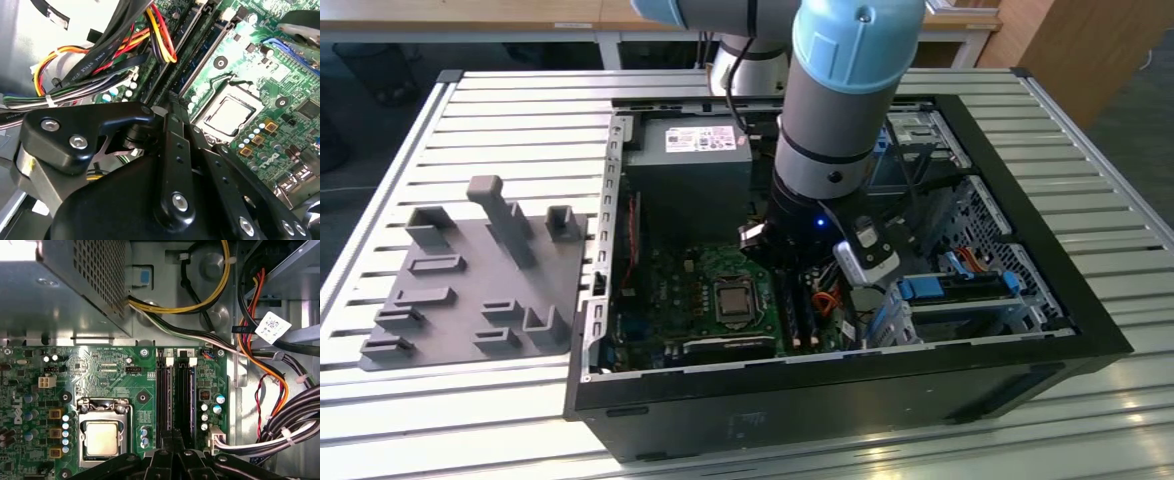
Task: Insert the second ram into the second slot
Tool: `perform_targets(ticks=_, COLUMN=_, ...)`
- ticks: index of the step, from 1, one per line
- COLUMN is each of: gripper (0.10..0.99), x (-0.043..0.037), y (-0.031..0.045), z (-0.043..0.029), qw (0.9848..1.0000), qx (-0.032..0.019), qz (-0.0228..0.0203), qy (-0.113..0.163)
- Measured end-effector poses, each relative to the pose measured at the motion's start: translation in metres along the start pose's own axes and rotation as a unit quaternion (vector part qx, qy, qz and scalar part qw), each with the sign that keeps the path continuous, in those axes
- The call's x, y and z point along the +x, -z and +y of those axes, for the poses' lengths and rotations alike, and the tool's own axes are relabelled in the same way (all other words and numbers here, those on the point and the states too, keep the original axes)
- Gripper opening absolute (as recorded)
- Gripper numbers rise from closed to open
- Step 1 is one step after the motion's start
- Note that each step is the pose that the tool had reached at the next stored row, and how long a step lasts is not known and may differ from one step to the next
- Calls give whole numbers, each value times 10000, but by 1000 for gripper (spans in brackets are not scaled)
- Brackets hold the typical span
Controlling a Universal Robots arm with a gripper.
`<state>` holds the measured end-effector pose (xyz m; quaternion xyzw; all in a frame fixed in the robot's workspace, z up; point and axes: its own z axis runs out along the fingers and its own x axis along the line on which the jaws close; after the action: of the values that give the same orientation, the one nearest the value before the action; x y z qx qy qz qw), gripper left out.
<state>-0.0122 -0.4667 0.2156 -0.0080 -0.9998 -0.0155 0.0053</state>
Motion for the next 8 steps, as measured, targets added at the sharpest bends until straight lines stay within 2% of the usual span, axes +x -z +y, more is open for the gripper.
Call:
perform_targets(ticks=2, gripper=106, x=0, y=55, z=4, qw=10000, qx=-35, qz=-9, qy=1)
perform_targets(ticks=4, gripper=106, x=3, y=155, z=2, qw=10000, qx=-21, qz=-5, qy=1)
perform_targets(ticks=6, gripper=106, x=3, y=220, z=4, qw=10000, qx=-22, qz=-5, qy=1)
perform_targets(ticks=8, gripper=106, x=4, y=236, z=4, qw=10000, qx=-22, qz=-5, qy=1)
